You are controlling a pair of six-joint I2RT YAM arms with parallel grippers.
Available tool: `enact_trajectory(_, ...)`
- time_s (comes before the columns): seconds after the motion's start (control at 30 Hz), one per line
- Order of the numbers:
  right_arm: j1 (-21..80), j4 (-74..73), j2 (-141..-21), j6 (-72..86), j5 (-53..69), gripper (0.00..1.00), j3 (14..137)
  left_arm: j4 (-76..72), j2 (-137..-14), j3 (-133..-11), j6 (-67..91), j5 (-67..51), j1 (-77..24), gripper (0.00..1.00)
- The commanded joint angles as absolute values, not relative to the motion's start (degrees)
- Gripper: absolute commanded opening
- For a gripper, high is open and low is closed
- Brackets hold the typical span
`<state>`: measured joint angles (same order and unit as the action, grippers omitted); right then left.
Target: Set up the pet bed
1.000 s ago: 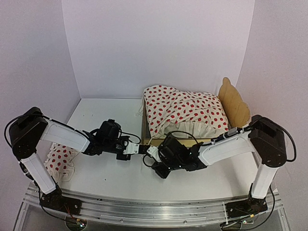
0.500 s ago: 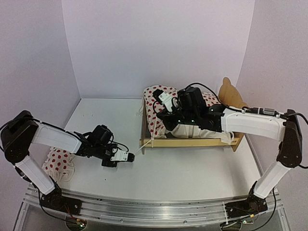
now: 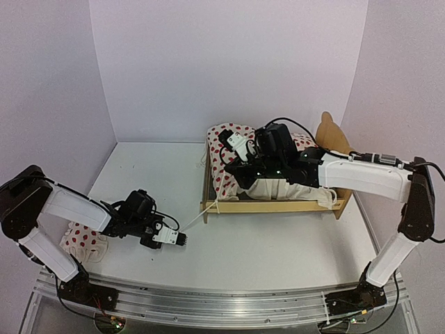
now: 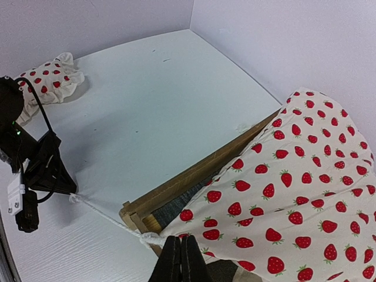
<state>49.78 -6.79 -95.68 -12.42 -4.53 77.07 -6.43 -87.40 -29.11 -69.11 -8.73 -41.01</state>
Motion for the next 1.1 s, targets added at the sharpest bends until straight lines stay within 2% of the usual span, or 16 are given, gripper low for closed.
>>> enact_trajectory(0.0,49.14,-1.61,-93.1,-7.04,2.1,0.0,76.08,4.68,-90.28,-29.96,-68.94,-7.37,-40.34,0.0)
enact_trajectory(0.1,50.75,-1.66,-93.44,-3.67,12.47,0.0,72.48,8.27,-91.12,-35.28,-65.58,-9.43,-40.34,0.02)
enact_trajectory(0.23,56.7,-1.31,-96.08,-2.75,17.37,0.0,69.03,13.27,-90.86,-39.5,-63.31,-13.03,-40.34,0.27)
enact_trajectory(0.43,62.72,2.03,-102.68,7.73,19.38,0.02,65.7,16.45,-90.37,-40.99,-60.62,-14.02,-39.99,0.4)
enact_trajectory(0.5,64.34,2.52,-104.25,9.76,17.75,0.13,64.83,17.0,-89.85,-40.77,-59.42,-14.26,-39.48,0.45)
enact_trajectory(0.63,65.81,-0.94,-107.64,12.95,17.1,0.48,66.33,16.49,-88.89,-39.94,-57.3,-14.33,-38.94,0.54)
enact_trajectory(0.73,65.9,-3.84,-105.53,11.93,17.64,0.65,66.29,15.96,-88.19,-40.29,-55.76,-14.33,-38.93,0.62)
enact_trajectory(0.77,65.9,-5.96,-104.18,10.43,17.31,0.78,66.42,15.72,-88.04,-40.45,-55.37,-14.33,-38.83,0.63)
enact_trajectory(0.8,65.8,-8.71,-102.7,8.84,16.38,0.86,66.89,15.49,-87.87,-40.71,-55.05,-14.31,-38.84,0.64)
enact_trajectory(0.9,65.66,-18.42,-98.03,5.7,11.59,0.9,68.7,14.89,-87.35,-41.46,-53.85,-14.85,-38.85,0.65)
enact_trajectory(1.07,60.93,-28.97,-89.39,9.93,0.84,0.89,70.0,14.18,-87.69,-45.39,-48.66,-17.18,-38.88,0.66)
